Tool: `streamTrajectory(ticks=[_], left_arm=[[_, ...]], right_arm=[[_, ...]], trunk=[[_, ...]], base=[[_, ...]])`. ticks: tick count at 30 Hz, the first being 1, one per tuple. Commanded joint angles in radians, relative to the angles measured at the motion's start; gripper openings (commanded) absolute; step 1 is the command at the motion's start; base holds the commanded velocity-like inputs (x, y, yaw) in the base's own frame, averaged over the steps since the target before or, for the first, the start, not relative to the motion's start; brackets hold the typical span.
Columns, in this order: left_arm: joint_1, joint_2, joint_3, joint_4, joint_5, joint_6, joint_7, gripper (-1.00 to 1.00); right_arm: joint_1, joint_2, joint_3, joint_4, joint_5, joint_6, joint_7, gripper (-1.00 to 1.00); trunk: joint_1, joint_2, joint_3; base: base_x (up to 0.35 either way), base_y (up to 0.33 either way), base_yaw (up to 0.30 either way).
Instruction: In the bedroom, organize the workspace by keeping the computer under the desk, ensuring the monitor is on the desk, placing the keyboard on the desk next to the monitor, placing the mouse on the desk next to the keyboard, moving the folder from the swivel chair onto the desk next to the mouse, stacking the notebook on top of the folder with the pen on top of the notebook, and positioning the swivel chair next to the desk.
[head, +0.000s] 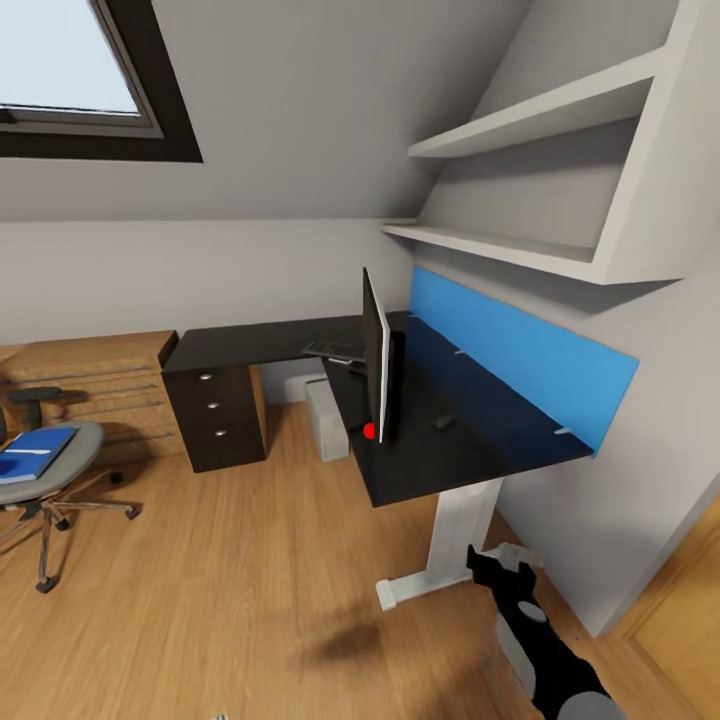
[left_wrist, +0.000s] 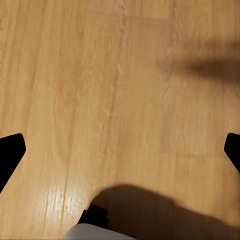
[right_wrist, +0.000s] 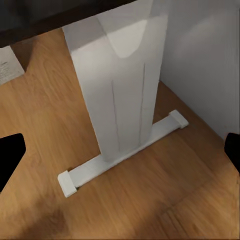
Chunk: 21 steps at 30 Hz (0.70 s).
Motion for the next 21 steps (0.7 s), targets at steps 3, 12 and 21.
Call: streamTrajectory(ticks=[3, 12, 21], left_arm=[[0.0, 0.0, -0.003, 0.0, 0.008, -0.002, 0.005, 1.0], [0.0, 0.001, -0.001, 0.018, 0.009, -0.007, 0.006, 1.0], [0.0, 0.005, 0.003, 0.02, 0.008, -0.097, 0.006, 1.0]], right_arm=[[-0.004, -0.017, -0.017, -0.326, -0.02, 0.344, -0.041, 1.0], [-0.188, -0.015, -0.023, -0.263, -0.025, 0.487, -0.085, 1.0], [-0.269, 0.027, -0.016, -0.036, -0.021, 0.421, -0.09, 1.0]], trunk=[[-0.012, 0.021, 0.008], [-0.035, 0.063, 0.027], [-0.035, 0.063, 0.027]], base=[[0.0, 0.0, 0.0], [0.0, 0.0, 0.0], [0.0, 0.0, 0.0]])
